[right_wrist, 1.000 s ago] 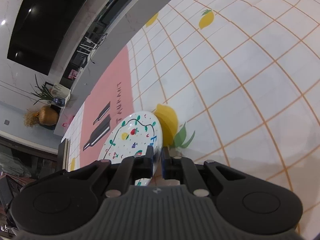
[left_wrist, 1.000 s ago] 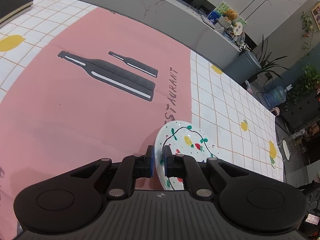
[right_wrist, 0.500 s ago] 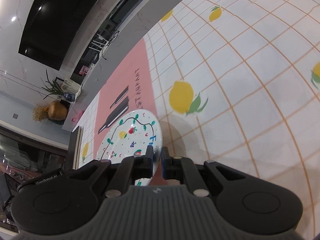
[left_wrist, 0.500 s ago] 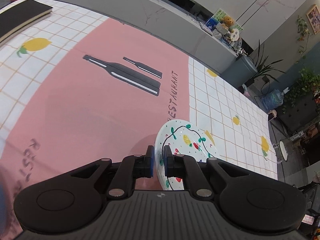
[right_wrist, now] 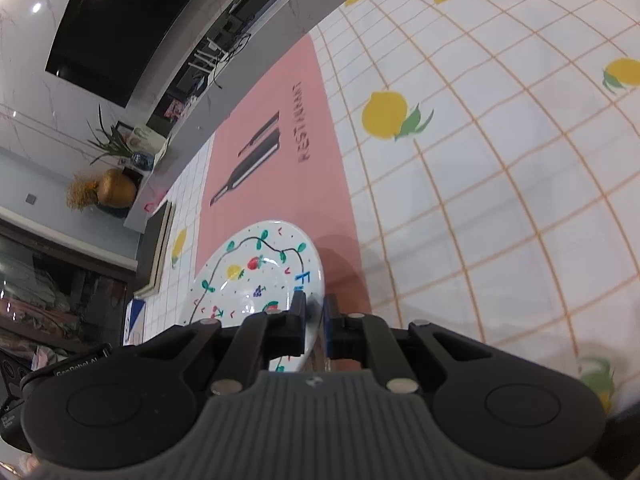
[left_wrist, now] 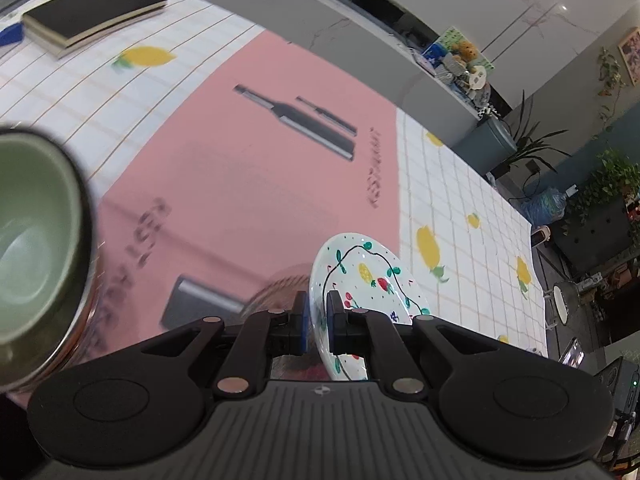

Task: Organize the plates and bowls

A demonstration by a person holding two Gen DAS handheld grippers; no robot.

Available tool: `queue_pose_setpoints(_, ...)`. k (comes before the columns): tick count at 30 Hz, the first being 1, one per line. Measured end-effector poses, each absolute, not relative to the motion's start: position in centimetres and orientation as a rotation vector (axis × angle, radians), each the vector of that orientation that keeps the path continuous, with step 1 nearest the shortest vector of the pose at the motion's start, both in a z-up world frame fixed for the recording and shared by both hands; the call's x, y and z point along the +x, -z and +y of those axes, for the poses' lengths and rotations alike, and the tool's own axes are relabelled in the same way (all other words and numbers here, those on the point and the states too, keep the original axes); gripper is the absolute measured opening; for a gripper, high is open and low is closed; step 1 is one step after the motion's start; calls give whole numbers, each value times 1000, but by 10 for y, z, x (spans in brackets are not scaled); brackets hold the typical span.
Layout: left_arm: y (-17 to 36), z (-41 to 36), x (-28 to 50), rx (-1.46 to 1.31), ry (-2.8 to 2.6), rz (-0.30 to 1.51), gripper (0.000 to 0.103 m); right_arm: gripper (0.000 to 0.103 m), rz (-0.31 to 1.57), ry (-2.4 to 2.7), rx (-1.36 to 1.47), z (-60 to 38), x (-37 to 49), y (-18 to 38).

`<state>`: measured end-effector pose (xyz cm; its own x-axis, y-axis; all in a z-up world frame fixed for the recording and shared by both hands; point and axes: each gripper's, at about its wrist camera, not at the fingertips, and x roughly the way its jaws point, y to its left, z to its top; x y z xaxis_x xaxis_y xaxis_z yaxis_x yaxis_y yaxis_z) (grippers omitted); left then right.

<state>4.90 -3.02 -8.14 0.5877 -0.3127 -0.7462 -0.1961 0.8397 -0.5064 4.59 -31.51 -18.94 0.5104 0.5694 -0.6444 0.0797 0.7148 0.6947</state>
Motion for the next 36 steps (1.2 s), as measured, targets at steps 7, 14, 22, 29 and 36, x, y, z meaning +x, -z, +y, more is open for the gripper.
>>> queue_pose_setpoints(7,87,-23,31,-570,36,967,9,7,1030,-337,686,-300,36,193)
queue_pose_setpoints(14,96,-23,24,-564,17,992,9,7,1032,-327,645,-292,37,195)
queue_pose_setpoints(22,103,-19,22,-556,-12,1015,9,7,1043,-321,574,-279,35,195)
queue_pose_setpoints(29,106,-20,22,-544,-12,1026,10,7,1033,-309,534,-275,35,193)
queue_pose_setpoints(36,110,-19,21,-532,-20,1039,9,7,1022,-305,533,-274,33,193)
